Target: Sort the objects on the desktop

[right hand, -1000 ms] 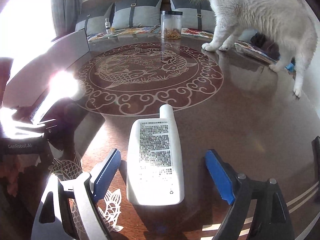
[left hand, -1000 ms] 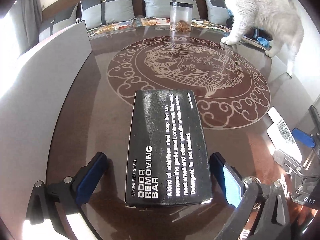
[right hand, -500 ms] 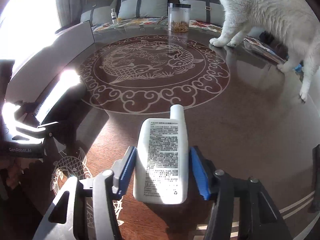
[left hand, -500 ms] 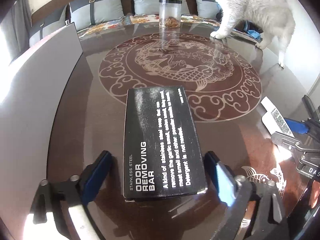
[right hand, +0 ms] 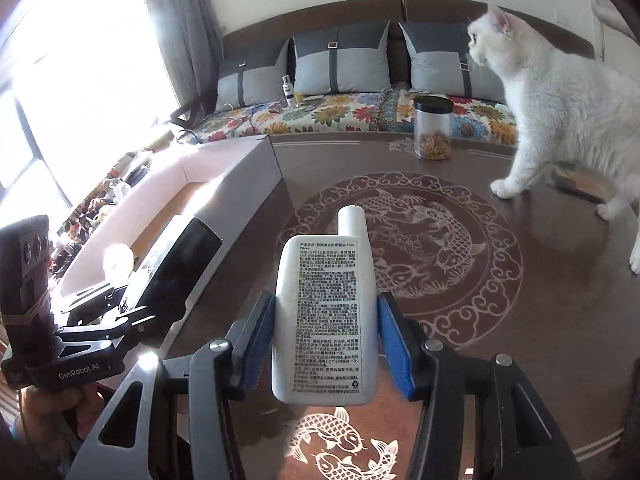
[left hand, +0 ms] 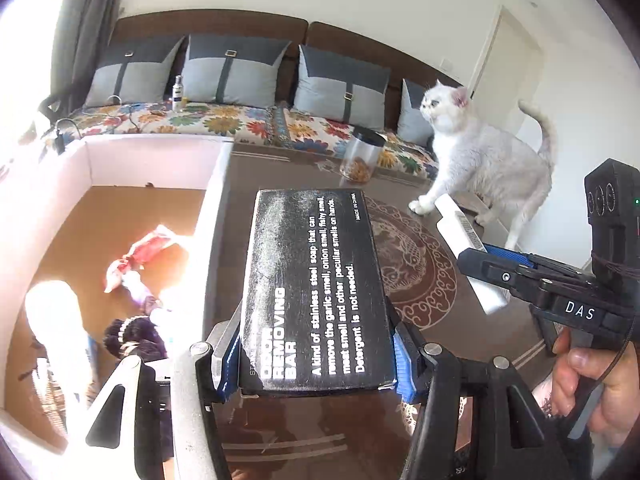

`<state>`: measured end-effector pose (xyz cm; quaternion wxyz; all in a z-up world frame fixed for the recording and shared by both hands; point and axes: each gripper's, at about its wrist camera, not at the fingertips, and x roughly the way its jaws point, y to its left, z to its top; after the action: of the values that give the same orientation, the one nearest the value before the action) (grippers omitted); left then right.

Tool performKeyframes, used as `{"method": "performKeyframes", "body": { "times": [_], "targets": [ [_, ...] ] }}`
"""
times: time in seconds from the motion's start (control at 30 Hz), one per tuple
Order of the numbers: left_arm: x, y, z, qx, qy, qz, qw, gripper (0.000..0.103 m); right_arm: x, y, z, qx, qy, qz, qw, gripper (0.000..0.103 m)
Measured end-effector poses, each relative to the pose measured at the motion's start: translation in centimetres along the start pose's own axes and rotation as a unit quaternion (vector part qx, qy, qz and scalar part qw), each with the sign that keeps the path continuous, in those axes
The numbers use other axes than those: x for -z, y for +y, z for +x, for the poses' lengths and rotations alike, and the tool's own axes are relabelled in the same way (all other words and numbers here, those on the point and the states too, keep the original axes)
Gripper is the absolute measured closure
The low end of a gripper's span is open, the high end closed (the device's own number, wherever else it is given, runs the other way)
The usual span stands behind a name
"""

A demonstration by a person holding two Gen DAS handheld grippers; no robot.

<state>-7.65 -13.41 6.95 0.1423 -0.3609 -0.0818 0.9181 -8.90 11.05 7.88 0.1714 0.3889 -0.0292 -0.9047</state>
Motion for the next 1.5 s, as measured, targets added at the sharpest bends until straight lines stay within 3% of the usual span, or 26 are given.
{"method": "performKeyframes", "body": {
  "times": [0.13, 0.27, 0.37, 0.43, 0.47, 0.57, 0.6, 0.67, 0.7, 0.8, 0.9, 1.0, 1.07, 1.23, 1.37, 1.5],
  "targets": [
    [-1.2, 8.1, -3.6, -0.092, -0.009, -0.039, 0.995, 0.045, -4.5, 8.7, 2.3, -0.085, -0.009, -0.038, 0.996, 0.051],
    [0.4, 15.9, -3.8, -0.159, 0.032, -0.099, 0.9817, 0.045, -5.9, 17.6, 6.7, -0.138, 0.018, -0.088, 0.986, 0.051],
    [2.4, 19.0, -2.6, -0.194, 0.081, -0.123, 0.9699, 0.043, -5.0, 22.2, 11.3, -0.157, 0.069, -0.105, 0.98, 0.051],
    [3.5, 19.9, -2.5, -0.194, 0.096, -0.145, 0.9655, 0.041, -3.8, 24.1, 14.6, -0.146, 0.119, -0.116, 0.975, 0.046],
    [3.9, 20.0, -2.9, -0.184, 0.091, -0.151, 0.967, 0.04, -3.3, 24.7, 15.8, -0.13, 0.139, -0.122, 0.974, 0.038],
    [3.9, 19.2, -4.0, -0.197, 0.071, -0.142, 0.9674, 0.012, -2.2, 24.9, 16.6, -0.109, 0.159, -0.133, 0.972, 0.033],
    [3.7, 19.0, -4.6, -0.206, 0.065, -0.138, 0.9665, 0.008, -2.2, 24.8, 16.1, -0.109, 0.156, -0.135, 0.972, 0.028],
    [3.4, 18.3, -5.1, -0.227, 0.059, -0.132, 0.9631, 0.007, -2.4, 24.8, 14.8, -0.09, 0.145, -0.148, 0.974, 0.008],
    [3.2, 18.1, -5.6, -0.242, 0.056, -0.131, 0.9597, 0.007, -2.4, 24.8, 14.1, -0.076, 0.138, -0.158, 0.975, 0.007],
    [3.0, 17.7, -6.6, -0.288, 0.052, -0.148, 0.9447, 0.007, -3.2, 25.0, 12.1, -0.041, 0.127, -0.185, 0.974, 0.006],
    [3.2, 17.4, -8.0, -0.249, 0.032, -0.167, 0.9535, 0.007, -3.6, 25.0, 10.4, -0.02, 0.12, -0.198, 0.973, 0.006],
    [3.3, 17.0, -9.3, -0.254, 0.055, -0.193, 0.9463, 0.007, -4.0, 25.0, 9.0, -0.01, 0.111, -0.201, 0.973, 0.006],
    [3.2, 16.9, -10.3, -0.239, 0.055, -0.192, 0.9503, 0.007, -4.2, 25.3, 8.2, -0.01, 0.104, -0.2, 0.974, 0.006],
    [2.8, 16.3, -13.6, -0.288, 0.015, -0.186, 0.9391, 0.007, -4.2, 26.7, 7.0, -0.018, 0.102, -0.208, 0.973, 0.006],
    [2.7, 16.3, -14.3, -0.318, 0.013, -0.183, 0.9303, 0.007, -3.9, 28.2, 6.9, -0.027, 0.104, -0.221, 0.969, 0.006],
    [3.3, 16.7, -14.0, -0.318, 0.023, -0.191, 0.9283, 0.007, -3.6, 29.0, 6.9, -0.036, 0.106, -0.226, 0.968, 0.006]
  ]
}}
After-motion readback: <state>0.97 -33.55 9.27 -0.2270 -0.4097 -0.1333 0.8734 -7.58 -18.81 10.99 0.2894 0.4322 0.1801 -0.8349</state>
